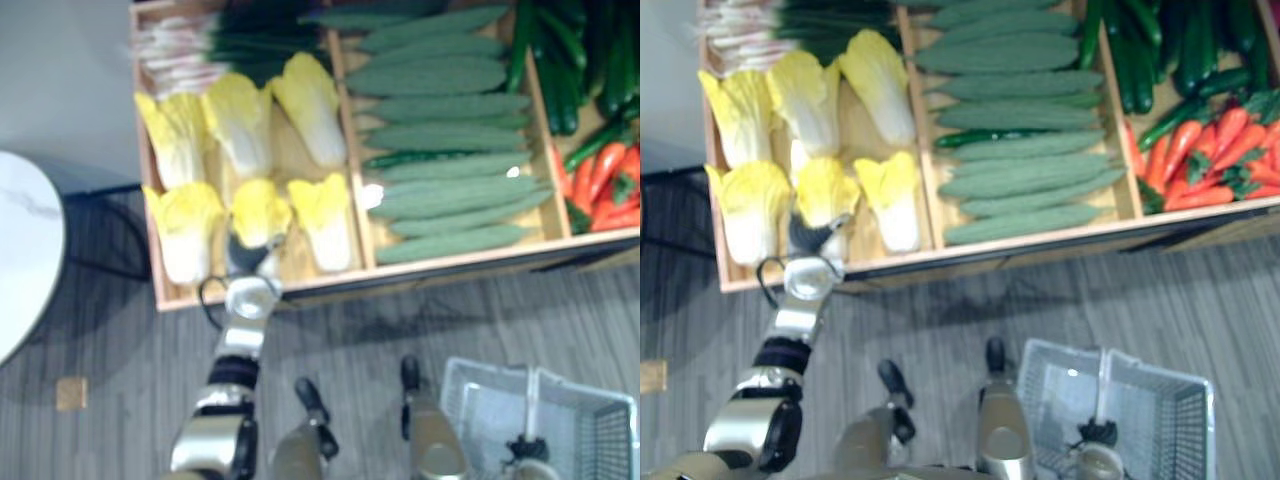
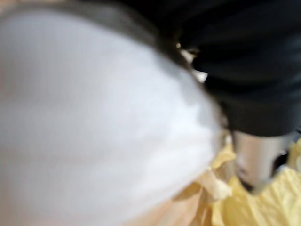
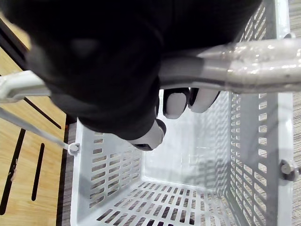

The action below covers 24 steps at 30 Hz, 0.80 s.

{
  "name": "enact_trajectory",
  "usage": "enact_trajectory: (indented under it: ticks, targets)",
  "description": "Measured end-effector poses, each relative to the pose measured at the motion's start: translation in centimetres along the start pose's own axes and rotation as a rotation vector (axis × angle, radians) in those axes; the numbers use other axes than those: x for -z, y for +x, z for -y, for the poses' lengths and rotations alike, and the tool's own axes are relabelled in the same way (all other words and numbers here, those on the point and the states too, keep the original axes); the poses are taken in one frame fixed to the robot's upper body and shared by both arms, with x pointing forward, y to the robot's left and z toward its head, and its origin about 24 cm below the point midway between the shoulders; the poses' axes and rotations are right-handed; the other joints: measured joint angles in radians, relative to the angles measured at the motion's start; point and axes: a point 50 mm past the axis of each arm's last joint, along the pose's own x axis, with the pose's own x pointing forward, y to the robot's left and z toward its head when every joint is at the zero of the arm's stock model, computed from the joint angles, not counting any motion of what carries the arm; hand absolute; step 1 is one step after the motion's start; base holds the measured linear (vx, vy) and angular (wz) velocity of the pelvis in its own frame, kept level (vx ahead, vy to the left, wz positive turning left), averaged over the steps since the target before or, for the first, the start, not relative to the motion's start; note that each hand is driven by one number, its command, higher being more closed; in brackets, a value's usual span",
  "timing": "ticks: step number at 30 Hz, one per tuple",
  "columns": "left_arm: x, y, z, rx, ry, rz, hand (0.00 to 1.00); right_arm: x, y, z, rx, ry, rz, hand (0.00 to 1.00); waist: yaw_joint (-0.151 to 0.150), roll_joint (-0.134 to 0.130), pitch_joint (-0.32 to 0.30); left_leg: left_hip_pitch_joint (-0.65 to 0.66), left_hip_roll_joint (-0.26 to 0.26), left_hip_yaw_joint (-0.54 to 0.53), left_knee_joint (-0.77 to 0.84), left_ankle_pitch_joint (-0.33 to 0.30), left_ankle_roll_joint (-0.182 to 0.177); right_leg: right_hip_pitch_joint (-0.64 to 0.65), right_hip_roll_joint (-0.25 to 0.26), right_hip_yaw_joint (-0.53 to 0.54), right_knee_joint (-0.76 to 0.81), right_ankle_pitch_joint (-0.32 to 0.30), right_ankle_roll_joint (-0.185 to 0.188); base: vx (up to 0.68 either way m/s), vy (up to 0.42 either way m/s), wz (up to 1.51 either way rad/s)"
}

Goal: Pick vegetable in the basket

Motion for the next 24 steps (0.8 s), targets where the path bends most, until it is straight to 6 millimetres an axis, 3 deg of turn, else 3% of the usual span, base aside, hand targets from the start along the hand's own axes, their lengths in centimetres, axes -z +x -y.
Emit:
enact_trajectory:
  ticks: [5, 9, 13, 15, 17, 18, 20, 21, 22, 24]
  targets:
    - [-1.1, 3.0, -2.8, -0.108, 0.003, -0.017, 1.00, -2.7, 0.1, -1.0, -0.020, 0.003, 0.101, 1.00, 0.002, -0.008, 0.016, -0.017, 0.021, 0.083, 0.005, -0.005, -0.009, -0.039, 0.018, 0.041, -0.023, 0.028, -0.006, -0.03, -0.025, -0.28]
    - [-2.0, 3.9, -3.8, -0.144, -0.019, -0.024, 1.00, -4.2, -0.2, -1.8, -0.053, 0.008, 0.169, 1.00, 0.009, -0.026, 0.025, -0.001, 0.039, 0.147, 0.016, -0.006, -0.015, -0.036, 0.029, 0.073, -0.055, 0.056, -0.009, 0.00, -0.023, -0.30]
    - [-3.5, 4.1, -3.8, -0.148, -0.042, 0.006, 1.00, -4.4, -0.4, -2.4, -0.079, -0.012, 0.185, 1.00, 0.008, -0.047, 0.030, 0.029, 0.051, 0.140, 0.046, -0.013, -0.020, 0.001, 0.039, 0.076, -0.054, 0.059, -0.012, 0.03, -0.030, -0.10]
    - [-6.2, 3.5, -4.4, -0.163, -0.096, 0.125, 1.00, -4.5, -0.6, -2.9, -0.101, -0.028, 0.193, 1.00, 0.006, -0.073, 0.030, 0.014, 0.075, 0.041, 0.165, -0.076, -0.019, 0.032, 0.052, 0.086, -0.054, 0.059, -0.013, 0.06, -0.037, -0.22]
    - [-9.6, 1.2, -7.0, -0.268, -0.163, 0.346, 1.00, -5.1, -0.4, -2.6, -0.111, -0.039, 0.227, 1.00, 0.017, -0.077, 0.030, -0.020, 0.102, -0.275, 0.379, -0.218, -0.030, 0.072, 0.083, 0.152, -0.052, 0.059, -0.013, 0.04, 0.052, -1.09]
    - [-10.2, 0.0, -8.4, -0.342, -0.163, 0.419, 1.00, -5.3, -0.2, -2.1, -0.106, -0.051, 0.238, 1.00, 0.028, -0.056, 0.014, -0.017, 0.102, -0.411, 0.430, -0.282, -0.063, 0.079, 0.109, 0.197, -0.051, 0.060, -0.010, 0.00, 0.166, -1.30]
    - [-10.5, -1.2, -9.5, -0.424, -0.120, 0.490, 1.00, -5.0, 0.0, -1.2, -0.095, -0.058, 0.232, 1.00, 0.019, -0.028, -0.023, 0.008, 0.084, -0.494, 0.417, -0.351, -0.084, 0.079, 0.123, 0.235, -0.059, 0.063, 0.003, -0.01, 0.183, -0.73]
    - [-10.6, -1.5, -9.6, -0.440, -0.110, 0.507, 1.00, -4.7, 0.0, -0.9, -0.089, -0.061, 0.225, 1.00, 0.016, -0.023, -0.037, 0.023, 0.078, -0.488, 0.390, -0.370, -0.083, 0.077, 0.118, 0.244, -0.067, 0.068, 0.011, 0.02, 0.268, -0.39]
    - [-10.8, -2.5, -9.3, -0.443, -0.087, 0.546, 1.00, -4.1, -0.1, -0.7, -0.088, -0.062, 0.210, 1.00, 0.010, -0.043, -0.062, 0.046, 0.040, -0.461, 0.350, -0.358, -0.070, 0.072, 0.082, 0.272, -0.084, 0.080, 0.028, 0.03, 0.217, -0.24]
    - [-10.2, -4.4, -7.7, -0.365, -0.070, 0.584, 1.00, -4.2, 0.0, -0.2, -0.073, -0.058, 0.210, 1.00, 0.014, -0.051, -0.082, 0.092, -0.005, -0.418, 0.306, -0.342, -0.053, 0.072, 0.048, 0.302, -0.090, 0.095, 0.050, 0.03, 0.169, -0.38]
